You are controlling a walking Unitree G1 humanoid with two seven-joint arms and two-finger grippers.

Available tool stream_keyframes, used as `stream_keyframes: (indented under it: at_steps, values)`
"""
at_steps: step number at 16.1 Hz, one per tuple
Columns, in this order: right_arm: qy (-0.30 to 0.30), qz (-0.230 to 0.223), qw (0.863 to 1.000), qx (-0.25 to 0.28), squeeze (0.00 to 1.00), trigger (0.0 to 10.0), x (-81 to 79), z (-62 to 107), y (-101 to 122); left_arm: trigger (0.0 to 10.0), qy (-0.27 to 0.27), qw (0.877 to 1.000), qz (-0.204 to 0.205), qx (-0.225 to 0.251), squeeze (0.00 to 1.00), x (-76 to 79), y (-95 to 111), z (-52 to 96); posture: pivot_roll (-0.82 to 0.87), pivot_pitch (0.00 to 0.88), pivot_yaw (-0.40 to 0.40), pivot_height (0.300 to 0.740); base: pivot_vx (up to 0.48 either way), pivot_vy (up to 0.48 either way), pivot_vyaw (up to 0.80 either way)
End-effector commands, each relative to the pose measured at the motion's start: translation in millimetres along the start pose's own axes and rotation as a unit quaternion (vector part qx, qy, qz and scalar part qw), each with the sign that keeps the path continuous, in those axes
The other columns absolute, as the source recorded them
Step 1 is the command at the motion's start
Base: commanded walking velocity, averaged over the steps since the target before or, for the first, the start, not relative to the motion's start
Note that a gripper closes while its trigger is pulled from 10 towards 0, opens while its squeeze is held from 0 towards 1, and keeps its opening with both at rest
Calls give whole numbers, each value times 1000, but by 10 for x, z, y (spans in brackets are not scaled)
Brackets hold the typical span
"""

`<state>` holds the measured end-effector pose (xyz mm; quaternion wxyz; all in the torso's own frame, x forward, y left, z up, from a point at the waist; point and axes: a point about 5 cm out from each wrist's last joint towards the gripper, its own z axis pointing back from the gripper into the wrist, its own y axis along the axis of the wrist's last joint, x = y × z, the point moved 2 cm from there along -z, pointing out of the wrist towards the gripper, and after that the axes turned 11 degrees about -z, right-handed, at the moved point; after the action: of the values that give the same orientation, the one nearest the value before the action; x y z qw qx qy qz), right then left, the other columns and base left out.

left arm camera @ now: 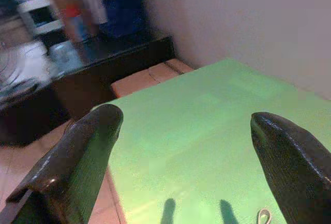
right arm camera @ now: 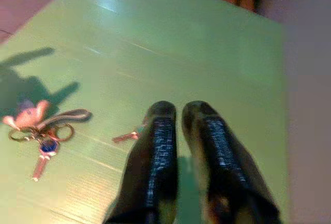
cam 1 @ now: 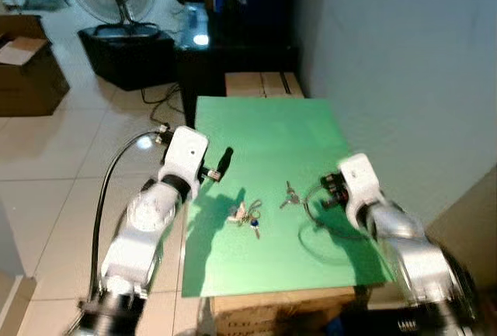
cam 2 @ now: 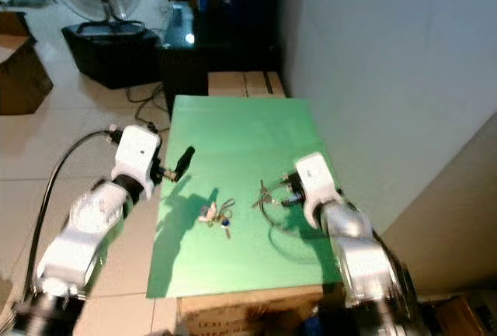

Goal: Hang keys on a hook

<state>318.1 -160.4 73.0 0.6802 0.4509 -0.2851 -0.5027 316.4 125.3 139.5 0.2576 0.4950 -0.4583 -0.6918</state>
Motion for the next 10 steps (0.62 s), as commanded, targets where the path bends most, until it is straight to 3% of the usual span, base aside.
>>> stream_keyframes:
  at_steps: [1,3,5,7,10]
  values:
    - [-3,-39,999,-22,1000,10000,141,-127,-31,10000,-29,999,-24,3,0,0,49,17,-76,103,-4,718,0,0,0]
    - [-8,-54,998,-36,1000,10000,217,-240,1,10000,-52,998,-35,8,0,-14,103,88,-38,179,4,718,0,0,0]
    - [7,-36,997,-62,1000,10000,244,-376,145,10000,-153,987,-49,1,0,79,145,289,-20,258,19,718,0,0,0]
    - [13,-29,996,-80,1000,10000,238,-447,249,10000,-219,974,-56,4,0,135,195,356,-11,293,19,718,0,0,0]
    - [10,8,994,-112,1000,10000,224,-511,349,10000,-249,967,-63,2,0,165,274,382,10,337,19,718,0,0,0]
